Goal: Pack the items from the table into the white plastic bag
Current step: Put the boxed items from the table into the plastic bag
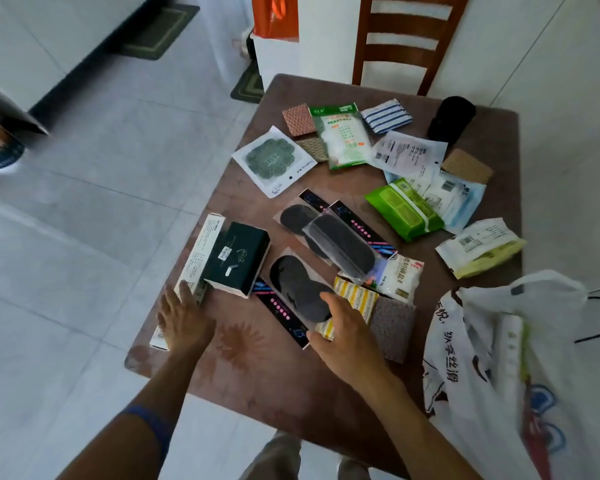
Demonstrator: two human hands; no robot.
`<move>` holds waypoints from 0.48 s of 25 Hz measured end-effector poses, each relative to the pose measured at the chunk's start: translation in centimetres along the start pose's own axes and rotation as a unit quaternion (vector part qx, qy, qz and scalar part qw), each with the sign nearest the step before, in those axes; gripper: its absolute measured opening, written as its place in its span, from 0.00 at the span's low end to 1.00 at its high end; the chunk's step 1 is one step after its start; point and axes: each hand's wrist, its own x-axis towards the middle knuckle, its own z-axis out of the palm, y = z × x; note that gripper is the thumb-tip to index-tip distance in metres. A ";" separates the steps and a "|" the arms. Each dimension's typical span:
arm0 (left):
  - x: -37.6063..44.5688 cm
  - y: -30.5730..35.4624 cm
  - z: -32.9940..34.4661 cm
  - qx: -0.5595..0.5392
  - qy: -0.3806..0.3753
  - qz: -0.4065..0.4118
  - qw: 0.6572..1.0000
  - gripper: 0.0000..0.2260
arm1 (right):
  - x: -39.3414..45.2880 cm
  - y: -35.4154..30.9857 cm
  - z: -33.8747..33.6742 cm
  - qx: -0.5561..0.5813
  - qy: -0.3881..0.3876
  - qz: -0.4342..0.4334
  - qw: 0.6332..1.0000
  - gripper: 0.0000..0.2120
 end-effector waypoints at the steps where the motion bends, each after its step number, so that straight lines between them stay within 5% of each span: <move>1: 0.9 -0.9 0.2 -0.002 -0.003 -0.008 1.000 0.36 | 0.0 -0.1 0.5 -0.001 -0.009 0.008 1.000 0.32; 4: 3.1 -3.2 1.0 -0.051 0.006 -0.026 0.998 0.25 | -0.7 -0.1 1.4 0.020 -0.024 0.031 0.999 0.31; 8: 4.1 -3.0 -0.1 -0.122 -0.058 -0.113 0.984 0.23 | -1.5 1.0 2.0 0.043 -0.018 0.069 0.997 0.27; 12: 0.0 0.0 -3.0 -0.434 0.008 -0.091 0.896 0.19 | -1.3 1.4 1.4 0.106 -0.038 0.099 0.989 0.24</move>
